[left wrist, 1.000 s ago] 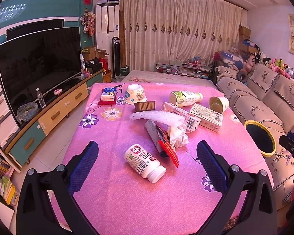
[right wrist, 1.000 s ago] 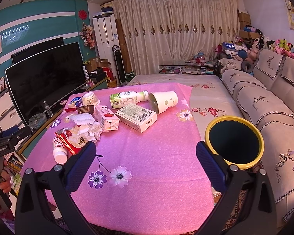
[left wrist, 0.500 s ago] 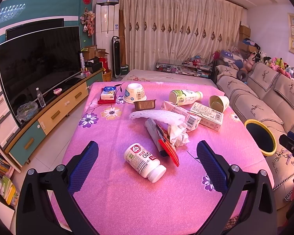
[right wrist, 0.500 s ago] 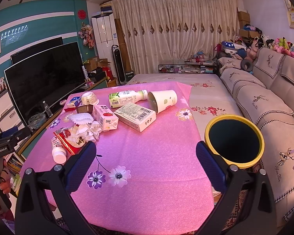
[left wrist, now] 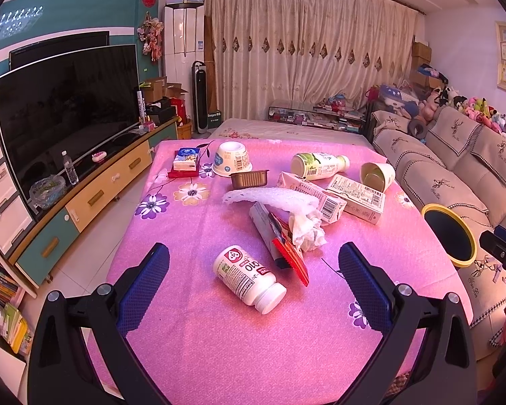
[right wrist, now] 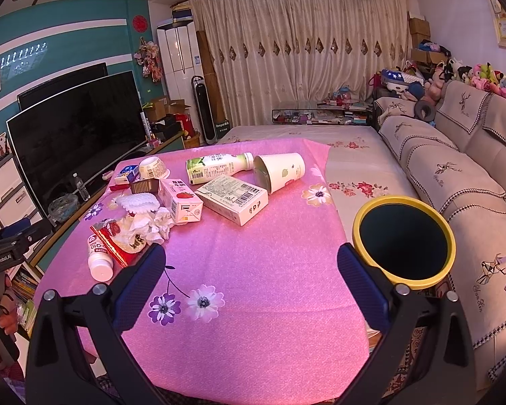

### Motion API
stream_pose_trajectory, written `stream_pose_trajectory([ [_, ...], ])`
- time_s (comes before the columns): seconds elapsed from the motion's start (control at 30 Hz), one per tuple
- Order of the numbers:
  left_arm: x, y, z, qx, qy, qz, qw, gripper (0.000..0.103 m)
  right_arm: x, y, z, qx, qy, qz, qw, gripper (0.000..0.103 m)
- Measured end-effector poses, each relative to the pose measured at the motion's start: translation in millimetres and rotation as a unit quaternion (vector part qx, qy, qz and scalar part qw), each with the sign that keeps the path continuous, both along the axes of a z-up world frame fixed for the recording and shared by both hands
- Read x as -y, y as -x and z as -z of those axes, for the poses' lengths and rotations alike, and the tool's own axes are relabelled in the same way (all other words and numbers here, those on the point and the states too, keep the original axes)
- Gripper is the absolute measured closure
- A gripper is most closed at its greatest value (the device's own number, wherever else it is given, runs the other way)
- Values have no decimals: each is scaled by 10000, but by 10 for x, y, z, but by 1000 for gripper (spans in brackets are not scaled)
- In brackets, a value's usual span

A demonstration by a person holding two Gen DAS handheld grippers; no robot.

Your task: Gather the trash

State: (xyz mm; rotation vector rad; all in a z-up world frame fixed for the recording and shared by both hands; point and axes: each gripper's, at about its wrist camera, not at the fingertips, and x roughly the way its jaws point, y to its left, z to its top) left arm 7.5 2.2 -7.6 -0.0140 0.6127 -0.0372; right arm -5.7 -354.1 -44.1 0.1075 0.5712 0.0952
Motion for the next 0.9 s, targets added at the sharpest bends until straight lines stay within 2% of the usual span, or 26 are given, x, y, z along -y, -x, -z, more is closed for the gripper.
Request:
stream_pose_trajectory([
  [0.9,30,-45,73,-60,-26,5,10000,4,26,-18,106,-77,-24,13,10000,6],
])
